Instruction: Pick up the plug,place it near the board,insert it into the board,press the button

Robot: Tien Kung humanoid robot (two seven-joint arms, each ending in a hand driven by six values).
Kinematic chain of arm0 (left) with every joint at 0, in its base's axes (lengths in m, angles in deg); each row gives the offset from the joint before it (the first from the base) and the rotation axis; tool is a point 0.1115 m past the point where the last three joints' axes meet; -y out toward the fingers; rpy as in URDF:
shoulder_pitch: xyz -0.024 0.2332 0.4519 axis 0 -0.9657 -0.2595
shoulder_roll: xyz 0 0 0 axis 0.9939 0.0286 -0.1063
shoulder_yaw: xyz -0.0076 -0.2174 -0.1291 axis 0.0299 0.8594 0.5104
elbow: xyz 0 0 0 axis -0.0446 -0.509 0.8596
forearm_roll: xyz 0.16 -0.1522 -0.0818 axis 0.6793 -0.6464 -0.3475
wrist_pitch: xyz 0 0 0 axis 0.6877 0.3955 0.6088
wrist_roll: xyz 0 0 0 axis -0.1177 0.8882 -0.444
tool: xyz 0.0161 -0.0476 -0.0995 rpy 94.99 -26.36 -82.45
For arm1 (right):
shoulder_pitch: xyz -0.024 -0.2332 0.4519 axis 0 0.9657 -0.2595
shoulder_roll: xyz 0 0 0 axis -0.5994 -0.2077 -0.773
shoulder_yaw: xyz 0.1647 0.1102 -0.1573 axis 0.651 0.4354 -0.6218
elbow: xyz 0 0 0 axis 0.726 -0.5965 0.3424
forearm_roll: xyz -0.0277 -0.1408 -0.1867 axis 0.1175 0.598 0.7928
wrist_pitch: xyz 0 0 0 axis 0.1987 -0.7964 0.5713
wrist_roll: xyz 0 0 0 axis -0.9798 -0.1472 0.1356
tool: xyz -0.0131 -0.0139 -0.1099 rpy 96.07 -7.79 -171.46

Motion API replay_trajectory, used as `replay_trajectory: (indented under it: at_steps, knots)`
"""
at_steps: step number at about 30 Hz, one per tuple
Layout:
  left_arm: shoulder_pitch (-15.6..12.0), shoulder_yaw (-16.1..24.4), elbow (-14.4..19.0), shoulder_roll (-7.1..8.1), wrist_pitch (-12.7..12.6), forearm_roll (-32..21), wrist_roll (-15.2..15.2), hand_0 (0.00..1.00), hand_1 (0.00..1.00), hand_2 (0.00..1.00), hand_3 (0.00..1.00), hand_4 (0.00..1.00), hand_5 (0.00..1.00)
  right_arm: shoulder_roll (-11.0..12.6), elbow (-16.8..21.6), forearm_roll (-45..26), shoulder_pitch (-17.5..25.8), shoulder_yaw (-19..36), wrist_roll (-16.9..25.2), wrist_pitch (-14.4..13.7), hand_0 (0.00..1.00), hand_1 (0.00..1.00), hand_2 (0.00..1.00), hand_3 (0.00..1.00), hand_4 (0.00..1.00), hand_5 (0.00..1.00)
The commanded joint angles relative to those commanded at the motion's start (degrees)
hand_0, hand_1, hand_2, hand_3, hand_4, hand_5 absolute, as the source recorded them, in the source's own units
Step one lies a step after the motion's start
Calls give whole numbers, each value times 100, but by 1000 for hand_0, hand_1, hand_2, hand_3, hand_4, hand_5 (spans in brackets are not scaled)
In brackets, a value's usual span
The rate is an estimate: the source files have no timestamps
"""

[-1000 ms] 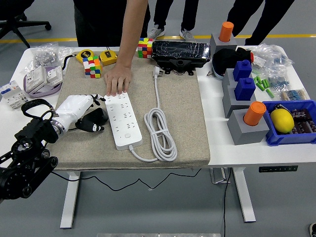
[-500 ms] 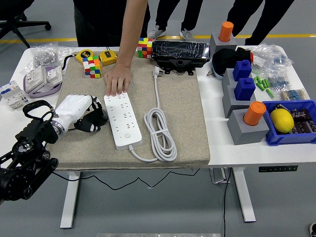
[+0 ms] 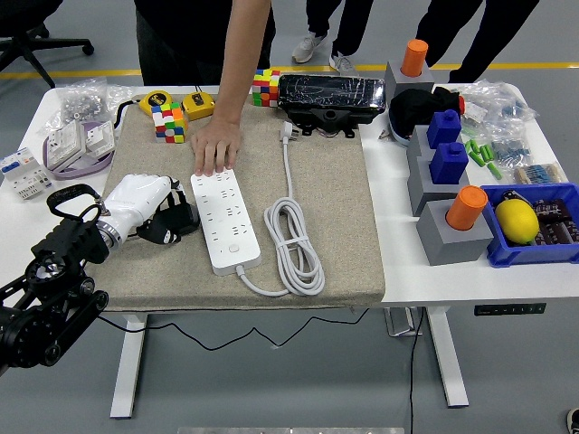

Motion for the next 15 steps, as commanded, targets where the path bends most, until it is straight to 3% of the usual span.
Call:
replay_trajectory:
  at_steps: [15]
  knots:
    - [-68,116,417,78,23,-41,-4,227,307,423,510,925,2,-2,0,18,42,-12,-14,-1,783,726,728,763,998,998]
